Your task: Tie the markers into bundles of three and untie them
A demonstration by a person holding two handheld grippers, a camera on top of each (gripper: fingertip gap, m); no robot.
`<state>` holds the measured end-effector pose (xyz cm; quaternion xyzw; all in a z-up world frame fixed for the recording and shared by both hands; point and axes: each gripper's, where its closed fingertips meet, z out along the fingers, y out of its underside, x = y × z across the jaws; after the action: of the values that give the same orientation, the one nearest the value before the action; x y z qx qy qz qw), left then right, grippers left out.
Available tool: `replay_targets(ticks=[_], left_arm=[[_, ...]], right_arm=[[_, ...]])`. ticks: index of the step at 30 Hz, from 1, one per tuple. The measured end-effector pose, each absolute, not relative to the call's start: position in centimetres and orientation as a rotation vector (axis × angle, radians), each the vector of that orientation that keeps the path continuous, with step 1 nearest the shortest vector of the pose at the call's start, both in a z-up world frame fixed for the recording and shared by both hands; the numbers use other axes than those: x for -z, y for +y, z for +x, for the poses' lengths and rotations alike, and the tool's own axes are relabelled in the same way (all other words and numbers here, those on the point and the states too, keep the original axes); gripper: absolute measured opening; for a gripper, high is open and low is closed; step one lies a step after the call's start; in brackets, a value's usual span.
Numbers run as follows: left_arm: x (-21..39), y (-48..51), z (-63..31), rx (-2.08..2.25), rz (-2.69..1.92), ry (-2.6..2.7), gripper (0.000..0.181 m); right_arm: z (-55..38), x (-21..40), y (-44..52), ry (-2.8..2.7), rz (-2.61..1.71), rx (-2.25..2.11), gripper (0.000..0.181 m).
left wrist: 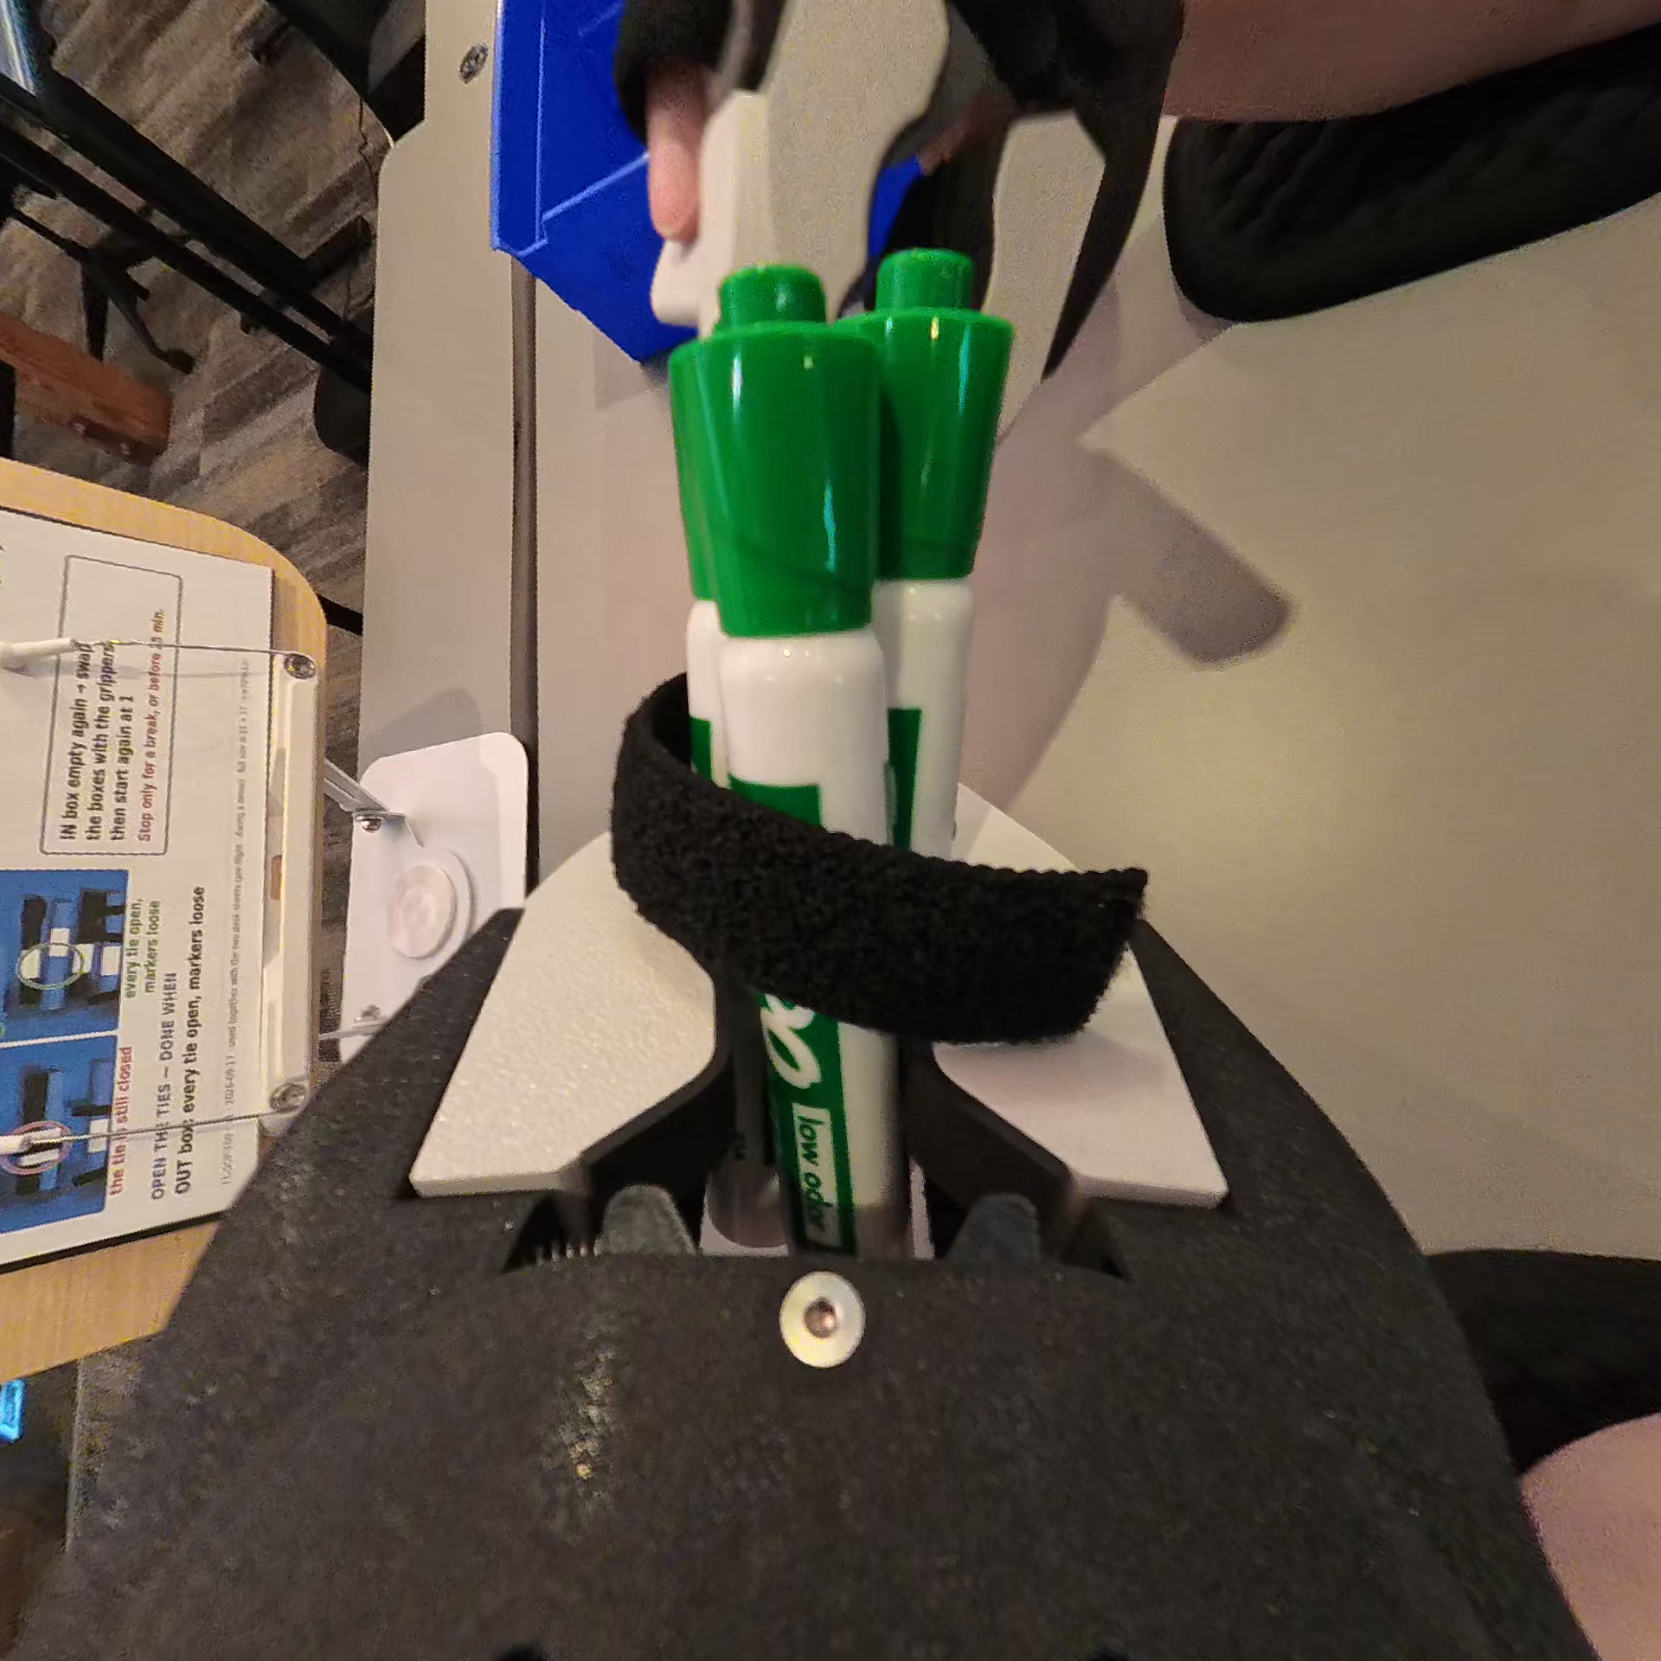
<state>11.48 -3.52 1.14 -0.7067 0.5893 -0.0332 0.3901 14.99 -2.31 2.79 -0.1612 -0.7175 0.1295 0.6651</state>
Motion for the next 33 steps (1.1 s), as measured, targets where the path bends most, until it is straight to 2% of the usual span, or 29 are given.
replay_targets(ticks=[10, 23, 24, 25, 26, 33], left_arm=[[-0.5, -4.7, 11.7, 0.152, -1.826, 1.556, 0.041], [-0.1, -4.9, 12.1, 0.171, -1.828, 1.581, 0.044], [-0.1, -4.9, 12.2, 0.173, -1.827, 1.582, 0.043], [-0.1, -4.9, 12.3, 0.174, -1.825, 1.586, 0.043], [0.0, -4.9, 12.4, 0.174, -1.825, 1.591, 0.042], [0.0, -4.9, 12.5, 0.183, -1.823, 1.588, 0.042]], right_arm=[[13.4, -1.2, -4.6, -1.487, 0.047, 0.201, 0.025], [12.7, -1.1, -7.0, -1.465, 0.139, 0.234, 0.03], [12.6, -0.8, -6.9, -1.485, 0.132, 0.24, 0.026], [12.4, -0.4, -6.5, -1.505, 0.131, 0.264, 0.007], [12.3, 0.1, -6.2, -1.517, 0.137, 0.289, 0.004], [12.3, 0.4, -6.9, -1.532, 0.138, 0.252, 0.003]])
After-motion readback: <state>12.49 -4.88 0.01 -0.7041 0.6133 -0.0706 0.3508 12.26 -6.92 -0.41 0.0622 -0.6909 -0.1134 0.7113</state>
